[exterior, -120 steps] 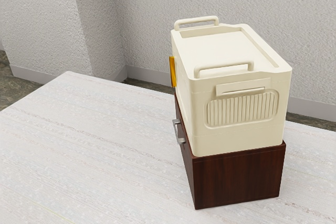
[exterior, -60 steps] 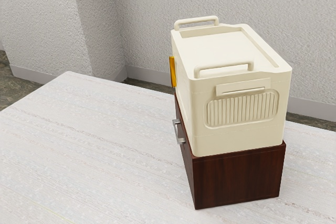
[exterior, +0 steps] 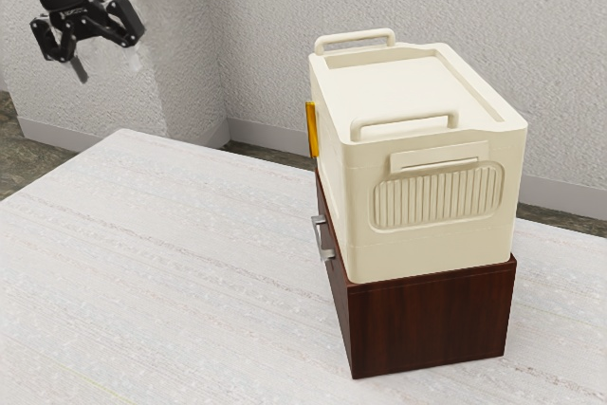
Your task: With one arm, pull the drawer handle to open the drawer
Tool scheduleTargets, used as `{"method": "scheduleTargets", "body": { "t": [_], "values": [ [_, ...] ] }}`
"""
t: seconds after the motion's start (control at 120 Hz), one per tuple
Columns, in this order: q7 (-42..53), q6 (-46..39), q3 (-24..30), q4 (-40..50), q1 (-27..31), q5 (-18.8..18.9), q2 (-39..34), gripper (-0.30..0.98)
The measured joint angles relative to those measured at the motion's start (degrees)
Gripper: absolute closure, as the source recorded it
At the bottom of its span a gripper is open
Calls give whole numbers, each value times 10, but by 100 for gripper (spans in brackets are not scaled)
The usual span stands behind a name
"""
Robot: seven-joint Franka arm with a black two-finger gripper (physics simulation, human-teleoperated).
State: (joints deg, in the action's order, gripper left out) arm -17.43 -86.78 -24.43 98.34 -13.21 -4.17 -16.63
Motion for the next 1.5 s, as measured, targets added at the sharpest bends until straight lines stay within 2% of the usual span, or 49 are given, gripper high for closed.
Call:
{"method": "scheduleTargets", "body": {
  "t": [0.067, 0.15, 0.217, 0.308, 0.45, 0.575, 0.75, 0.867, 0.983, 1.092, 1.5],
  "values": [
    [0, -48, 54, 115, 90, 4, -88, 0],
    [-1, -96, 81, 223, 128, 4, -132, 0],
    [-5, -110, 88, 256, 136, 5, -155, 0],
    [-14, -110, 110, 256, 136, 2, -168, 0],
    [-30, -128, 137, 273, 136, 3, -171, 0],
    [-49, -145, 143, 324, 137, 2, -167, 0],
    [-81, -173, 191, 363, 139, -8, -161, 0],
    [-99, -201, 206, 378, 137, -19, -133, 0],
    [-113, -251, 211, 382, 135, -42, -69, 0],
    [-124, -302, 234, 380, 135, -74, -17, 0],
    [-152, -447, 290, 357, 132, -195, 74, 0]
  ]
}}
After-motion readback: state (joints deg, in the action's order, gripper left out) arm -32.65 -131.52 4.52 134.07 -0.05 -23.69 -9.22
